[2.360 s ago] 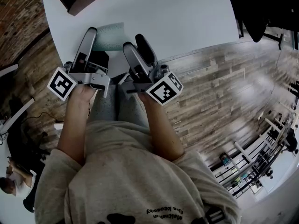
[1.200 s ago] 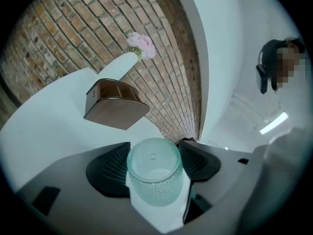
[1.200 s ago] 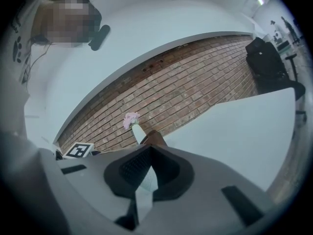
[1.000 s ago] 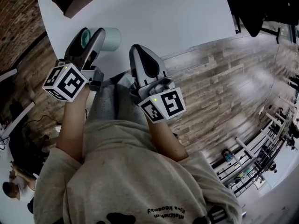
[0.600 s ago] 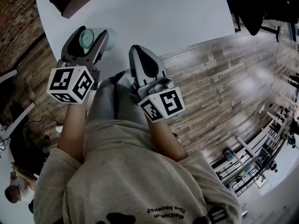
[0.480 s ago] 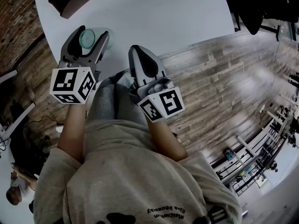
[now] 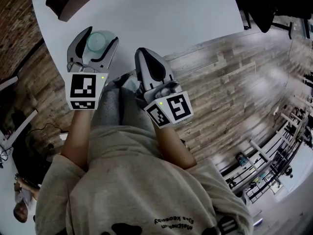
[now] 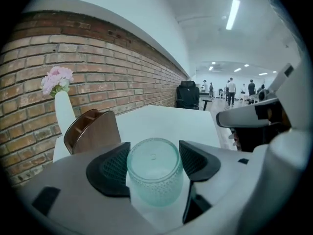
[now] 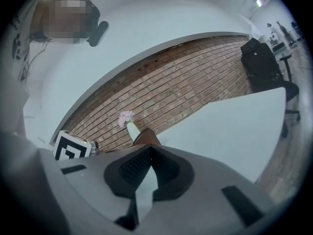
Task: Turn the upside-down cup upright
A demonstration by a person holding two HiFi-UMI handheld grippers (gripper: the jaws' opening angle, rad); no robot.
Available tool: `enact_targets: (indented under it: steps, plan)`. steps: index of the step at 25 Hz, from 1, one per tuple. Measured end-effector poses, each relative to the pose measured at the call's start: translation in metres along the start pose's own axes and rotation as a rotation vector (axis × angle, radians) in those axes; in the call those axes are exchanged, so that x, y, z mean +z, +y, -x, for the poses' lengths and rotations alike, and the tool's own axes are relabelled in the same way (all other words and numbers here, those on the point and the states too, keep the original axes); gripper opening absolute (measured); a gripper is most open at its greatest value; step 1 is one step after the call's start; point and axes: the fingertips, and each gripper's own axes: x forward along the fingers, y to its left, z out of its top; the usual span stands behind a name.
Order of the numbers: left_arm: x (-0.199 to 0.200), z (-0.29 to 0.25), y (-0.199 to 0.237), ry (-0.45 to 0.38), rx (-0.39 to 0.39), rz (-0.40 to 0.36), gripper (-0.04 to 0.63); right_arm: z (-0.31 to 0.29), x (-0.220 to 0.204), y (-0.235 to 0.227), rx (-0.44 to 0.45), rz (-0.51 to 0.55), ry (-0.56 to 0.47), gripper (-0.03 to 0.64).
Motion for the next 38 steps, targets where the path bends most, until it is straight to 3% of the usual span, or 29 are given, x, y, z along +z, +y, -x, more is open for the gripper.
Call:
enact_targets:
  steps: [7, 21, 38]
  plan:
    - [-0.007, -0.005, -0.013, 0.032, -0.014, -0.072, 0.313, 0.006, -0.001, -0.003, -0.014, -0.001, -0.004, 0.008]
    - [-0.014, -0.01, -0.019, 0.055, -0.015, -0.099, 0.314, 0.008, 0.003, -0.007, -0.013, -0.002, -0.005, 0.008]
    - [-0.004, -0.003, -0.021, -0.069, -0.003, -0.074, 0.318, 0.011, -0.001, -0.005, -0.013, 0.014, 0.008, 0.008]
